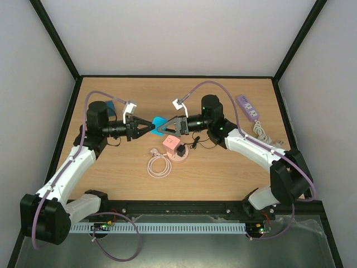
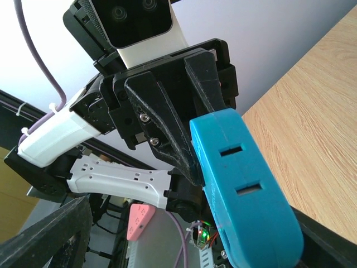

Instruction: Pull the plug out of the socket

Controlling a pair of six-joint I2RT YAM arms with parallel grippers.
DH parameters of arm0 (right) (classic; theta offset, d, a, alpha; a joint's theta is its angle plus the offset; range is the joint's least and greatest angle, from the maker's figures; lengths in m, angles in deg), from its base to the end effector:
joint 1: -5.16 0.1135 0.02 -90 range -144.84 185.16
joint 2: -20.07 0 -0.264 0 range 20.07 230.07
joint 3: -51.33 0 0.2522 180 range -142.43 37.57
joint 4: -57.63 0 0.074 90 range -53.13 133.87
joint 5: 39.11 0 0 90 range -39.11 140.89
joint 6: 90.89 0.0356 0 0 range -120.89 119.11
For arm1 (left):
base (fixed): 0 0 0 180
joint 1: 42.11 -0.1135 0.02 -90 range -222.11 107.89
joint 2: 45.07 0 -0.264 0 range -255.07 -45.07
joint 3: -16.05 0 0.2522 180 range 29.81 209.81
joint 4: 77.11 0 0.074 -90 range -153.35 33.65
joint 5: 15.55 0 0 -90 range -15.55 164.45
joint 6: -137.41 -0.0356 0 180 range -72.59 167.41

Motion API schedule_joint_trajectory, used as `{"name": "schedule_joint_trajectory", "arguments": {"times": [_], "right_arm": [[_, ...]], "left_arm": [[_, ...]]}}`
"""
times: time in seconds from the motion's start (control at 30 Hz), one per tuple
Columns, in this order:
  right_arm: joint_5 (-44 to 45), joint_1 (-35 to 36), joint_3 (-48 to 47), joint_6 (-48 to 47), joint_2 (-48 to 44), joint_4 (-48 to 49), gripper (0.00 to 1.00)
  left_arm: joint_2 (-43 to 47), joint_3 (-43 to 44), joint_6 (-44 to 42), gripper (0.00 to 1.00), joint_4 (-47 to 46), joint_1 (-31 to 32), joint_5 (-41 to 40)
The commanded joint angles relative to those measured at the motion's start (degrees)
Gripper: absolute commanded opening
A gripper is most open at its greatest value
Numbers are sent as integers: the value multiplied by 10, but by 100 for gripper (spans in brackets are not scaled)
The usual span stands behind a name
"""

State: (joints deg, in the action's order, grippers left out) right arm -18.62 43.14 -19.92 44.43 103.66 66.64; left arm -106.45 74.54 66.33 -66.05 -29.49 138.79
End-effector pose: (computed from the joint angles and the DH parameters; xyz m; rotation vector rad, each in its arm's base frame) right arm 0.2342 0.2252 0.3169 -1.0142 1.7895 1.9713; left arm 0.2196 -0.0820 0.3110 0.7400 1.7398 -1.3875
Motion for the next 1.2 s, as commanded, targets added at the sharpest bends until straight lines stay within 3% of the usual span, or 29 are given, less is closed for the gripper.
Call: {"name": "schedule_joint_trajectory", "arguments": {"times": [0.0,0.43,0.77,0.97,1.17], "right_arm": [[-64,29,-51,7,-6,79,81],[-55,29,-103,5,21,83,81],[-6,-22,-113,24,27,109,85],[31,-53,-99,-31,19,50,90],[44,-69,-88,-114,3,-29,93]], "left_arm": [[-25,-17,-22,3,19,4,-70],[-23,-23,-42,3,34,4,-72],[-11,-23,-51,3,48,3,-67],[-6,-17,-68,3,65,-15,-73],[-8,-10,-108,3,108,-75,-84]]}}
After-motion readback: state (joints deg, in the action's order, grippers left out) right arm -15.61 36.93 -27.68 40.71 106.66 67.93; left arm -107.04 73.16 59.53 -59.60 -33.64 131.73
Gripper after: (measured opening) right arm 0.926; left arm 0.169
